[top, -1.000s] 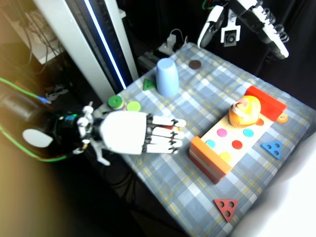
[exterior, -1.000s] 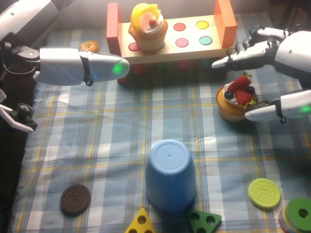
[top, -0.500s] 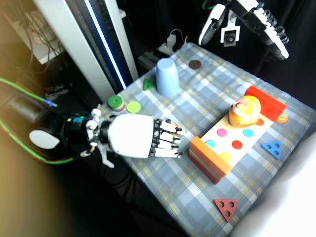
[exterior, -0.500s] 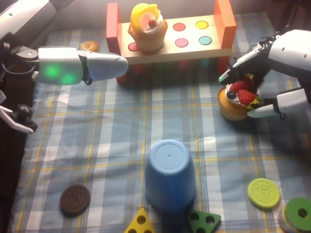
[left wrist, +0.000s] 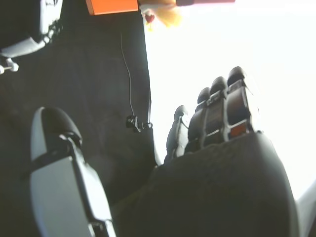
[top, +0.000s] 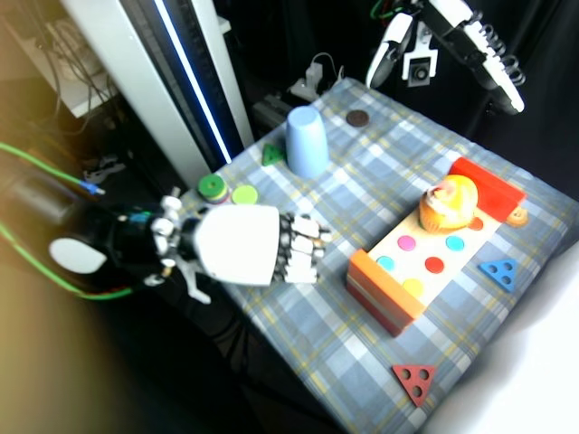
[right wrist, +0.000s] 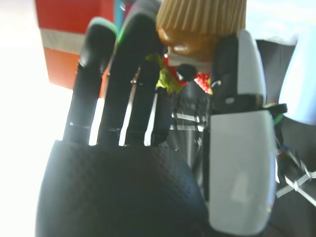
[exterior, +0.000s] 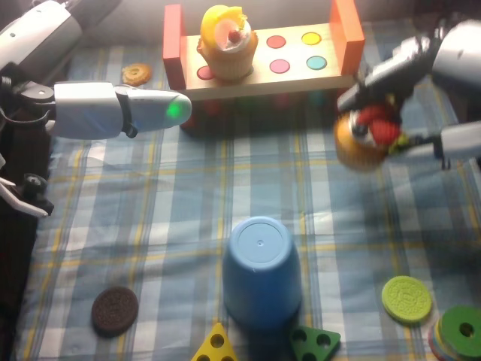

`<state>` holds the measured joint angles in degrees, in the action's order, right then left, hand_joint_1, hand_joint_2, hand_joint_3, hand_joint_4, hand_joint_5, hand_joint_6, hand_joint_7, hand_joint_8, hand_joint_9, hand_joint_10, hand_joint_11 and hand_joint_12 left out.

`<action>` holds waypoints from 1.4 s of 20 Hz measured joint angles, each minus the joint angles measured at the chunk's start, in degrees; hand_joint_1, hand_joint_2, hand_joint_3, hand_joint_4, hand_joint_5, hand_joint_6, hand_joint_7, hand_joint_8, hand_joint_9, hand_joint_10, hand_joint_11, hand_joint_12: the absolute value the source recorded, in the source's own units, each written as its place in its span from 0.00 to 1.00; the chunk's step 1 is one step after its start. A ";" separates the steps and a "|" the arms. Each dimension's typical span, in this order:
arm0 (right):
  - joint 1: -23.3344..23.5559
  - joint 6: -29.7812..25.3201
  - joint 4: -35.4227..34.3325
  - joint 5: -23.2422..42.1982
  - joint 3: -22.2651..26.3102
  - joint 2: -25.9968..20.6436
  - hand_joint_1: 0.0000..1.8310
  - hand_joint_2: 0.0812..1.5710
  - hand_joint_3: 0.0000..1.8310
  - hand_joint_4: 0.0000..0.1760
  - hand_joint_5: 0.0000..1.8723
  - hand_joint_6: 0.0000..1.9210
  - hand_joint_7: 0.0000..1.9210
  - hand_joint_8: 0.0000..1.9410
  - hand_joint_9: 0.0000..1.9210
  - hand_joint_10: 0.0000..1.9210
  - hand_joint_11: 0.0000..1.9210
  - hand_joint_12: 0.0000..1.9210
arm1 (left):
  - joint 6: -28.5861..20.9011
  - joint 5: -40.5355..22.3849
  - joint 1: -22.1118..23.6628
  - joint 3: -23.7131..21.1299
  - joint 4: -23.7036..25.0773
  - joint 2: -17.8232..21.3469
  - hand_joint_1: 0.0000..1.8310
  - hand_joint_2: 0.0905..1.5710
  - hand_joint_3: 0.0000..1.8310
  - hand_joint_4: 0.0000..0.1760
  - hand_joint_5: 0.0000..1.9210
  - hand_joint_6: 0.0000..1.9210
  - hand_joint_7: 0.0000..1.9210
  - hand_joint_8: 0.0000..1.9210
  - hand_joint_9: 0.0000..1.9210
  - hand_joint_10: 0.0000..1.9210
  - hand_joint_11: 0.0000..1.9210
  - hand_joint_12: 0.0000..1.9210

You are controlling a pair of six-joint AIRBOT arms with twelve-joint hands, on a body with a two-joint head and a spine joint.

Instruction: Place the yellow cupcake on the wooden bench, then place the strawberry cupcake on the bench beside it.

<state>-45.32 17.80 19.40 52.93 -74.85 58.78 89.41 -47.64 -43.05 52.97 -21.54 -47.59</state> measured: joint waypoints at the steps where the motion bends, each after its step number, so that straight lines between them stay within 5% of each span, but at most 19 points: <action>1: 1.70 0.02 -0.37 2.71 0.00 -0.37 0.62 0.65 0.00 0.21 0.59 0.38 0.47 0.20 0.32 0.17 0.06 0.64 | -0.61 -0.24 -0.35 0.00 0.15 0.00 0.41 0.47 0.00 1.00 0.00 0.00 0.00 0.00 0.00 0.00 0.00 0.00; 2: 3.15 0.13 -0.35 4.09 0.00 -0.74 0.62 0.65 0.00 0.00 0.60 0.38 0.39 0.07 0.19 0.06 0.01 0.31 | -0.85 -0.52 -0.66 0.00 0.26 0.00 0.42 0.47 0.00 1.00 0.00 0.00 0.00 0.00 0.00 0.00 0.00 0.00; 3: 4.92 0.48 -0.02 4.96 0.00 -0.96 0.64 0.66 0.00 0.00 0.58 0.41 0.42 0.03 0.22 0.03 0.00 0.17 | -0.87 -0.70 -0.83 0.00 -0.22 0.00 0.42 0.47 0.00 1.00 0.00 0.00 0.00 0.00 0.00 0.00 0.00 0.00; 4: 6.47 1.66 0.22 5.22 0.00 -1.01 0.67 0.67 0.00 0.00 0.57 0.45 0.54 0.32 0.50 0.11 0.26 0.37 | -0.96 -0.83 -1.07 0.00 -0.50 0.00 0.44 0.47 0.00 1.00 0.00 0.00 0.00 0.00 0.00 0.00 0.00 0.00; 6: 11.56 4.24 0.68 5.40 -0.81 -0.50 0.70 0.67 0.00 0.00 0.61 0.26 0.54 0.58 0.53 0.48 0.43 0.75 | -1.03 -0.96 -1.25 0.11 -0.44 0.00 0.46 0.48 0.00 1.00 0.00 0.00 0.00 0.00 0.00 0.00 0.00 0.00; 8: 15.65 5.31 1.11 3.58 -3.30 1.51 0.68 0.65 0.00 0.12 0.60 0.38 0.58 0.40 0.51 0.41 0.41 0.68 | -1.03 -0.87 -1.27 0.13 -0.50 0.00 0.46 0.48 0.00 1.00 0.00 0.00 0.00 0.00 0.00 0.00 0.03 0.01; 10: 20.85 5.60 3.43 -3.61 -7.52 5.62 0.68 0.65 0.00 0.03 0.59 0.38 0.59 0.42 0.52 0.43 0.40 0.71 | -1.03 -0.85 -1.42 0.13 -0.44 0.00 0.47 0.48 0.00 1.00 0.00 0.00 0.00 0.00 0.00 0.00 0.00 0.00; 12: 23.06 5.62 4.94 -9.66 -10.29 8.74 0.68 0.65 0.00 0.18 0.59 0.41 0.61 0.36 0.52 0.38 0.34 0.75 | -1.03 -0.83 -1.42 0.13 -0.24 -0.02 0.43 0.48 0.00 1.00 0.00 0.00 0.00 0.00 0.00 0.00 0.00 0.00; 13: 23.04 5.62 5.38 -11.58 -11.21 9.81 0.70 0.65 0.00 0.00 0.61 0.29 0.59 0.47 0.52 0.58 0.41 0.88 | -1.03 -0.81 -1.42 0.26 -0.26 -0.04 0.42 0.48 0.00 1.00 0.00 0.00 0.00 0.00 0.00 0.00 0.00 0.00; 14: 23.02 5.60 6.14 -15.15 -12.46 11.47 0.69 0.63 0.00 0.00 0.64 0.27 0.63 0.36 0.56 0.47 0.42 0.78 | -1.25 -0.72 -1.42 0.68 -0.33 -0.13 0.43 0.48 0.00 1.00 0.00 0.00 0.00 0.00 0.00 0.00 0.00 0.00; 15: 22.95 5.57 6.45 -17.33 -13.29 12.48 0.69 0.63 0.00 0.00 0.67 0.31 0.60 0.32 0.48 0.33 0.20 0.78 | -1.49 -0.79 -1.42 0.68 -0.46 -0.13 0.42 0.48 0.00 1.00 0.00 0.00 0.00 0.00 0.00 0.00 0.00 0.00; 18: 22.97 5.57 6.45 -19.89 -14.75 13.70 0.69 0.67 0.00 0.00 0.62 0.44 0.51 0.41 0.43 0.12 0.02 0.68 | -1.90 -0.61 -1.42 0.66 0.22 -0.13 0.39 0.48 0.00 1.00 0.00 0.00 0.00 0.00 0.00 0.00 0.00 0.00; 19: 22.97 5.62 6.40 -21.00 -15.45 14.36 0.69 0.65 0.00 0.00 0.64 0.38 0.57 0.36 0.54 0.20 0.22 0.75 | -1.95 -0.59 -1.42 0.66 0.11 -0.13 0.39 0.48 0.00 1.00 0.00 0.00 0.00 0.00 0.00 0.00 0.00 0.00; 20: 22.97 5.68 6.32 -21.86 -16.11 15.08 0.69 0.64 0.00 0.11 0.64 0.33 0.61 0.34 0.57 0.31 0.31 0.77 | -2.14 -0.59 -1.42 0.66 0.09 -0.13 0.39 0.48 0.00 1.00 0.00 0.00 0.00 0.00 0.00 0.00 0.00 0.00; 21: 22.97 5.64 6.40 -22.77 -16.55 15.80 0.69 0.63 0.00 0.06 0.63 0.34 0.65 0.30 0.60 0.34 0.40 0.73 | -2.23 -0.59 -1.42 0.66 0.20 -0.13 0.39 0.48 0.00 1.00 0.00 0.00 0.00 0.00 0.00 0.00 0.00 0.00; 22: 22.97 5.64 6.71 -23.54 -16.61 16.37 0.69 0.62 0.00 0.00 0.62 0.33 0.68 0.25 0.62 0.33 0.41 0.71 | -2.29 -0.59 -1.40 0.66 0.37 -0.13 0.40 0.48 0.00 1.00 0.00 0.00 0.00 0.00 0.00 0.00 0.00 0.00; 24: 22.95 5.57 7.17 -24.06 -16.61 16.96 0.69 0.63 0.00 0.10 0.62 0.36 0.68 0.23 0.59 0.43 0.46 0.76 | -2.29 -0.44 -1.40 0.68 0.33 -0.17 0.40 0.48 0.00 1.00 0.00 0.00 0.00 0.00 0.00 0.00 0.00 0.00; 25: 22.97 5.60 7.15 -23.93 -16.59 17.00 0.70 0.64 0.00 0.00 0.64 0.25 0.61 0.43 0.51 0.71 0.43 0.92 | -2.29 -0.31 -1.40 0.68 0.35 -0.17 0.42 0.47 0.00 1.00 0.00 0.00 0.00 0.00 0.00 0.00 0.00 0.00; 28: 22.97 5.62 7.34 -23.91 -15.89 16.61 0.68 0.65 0.00 0.00 0.60 0.34 0.58 0.44 0.44 0.69 0.37 0.93 | -2.54 -0.17 -1.40 0.72 0.20 -0.17 0.43 0.47 0.00 1.00 0.00 0.00 0.00 0.00 0.00 0.00 0.00 0.00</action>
<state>-22.35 23.42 26.74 29.02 -90.74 75.40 86.87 -47.81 -44.45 53.69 -21.34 -47.77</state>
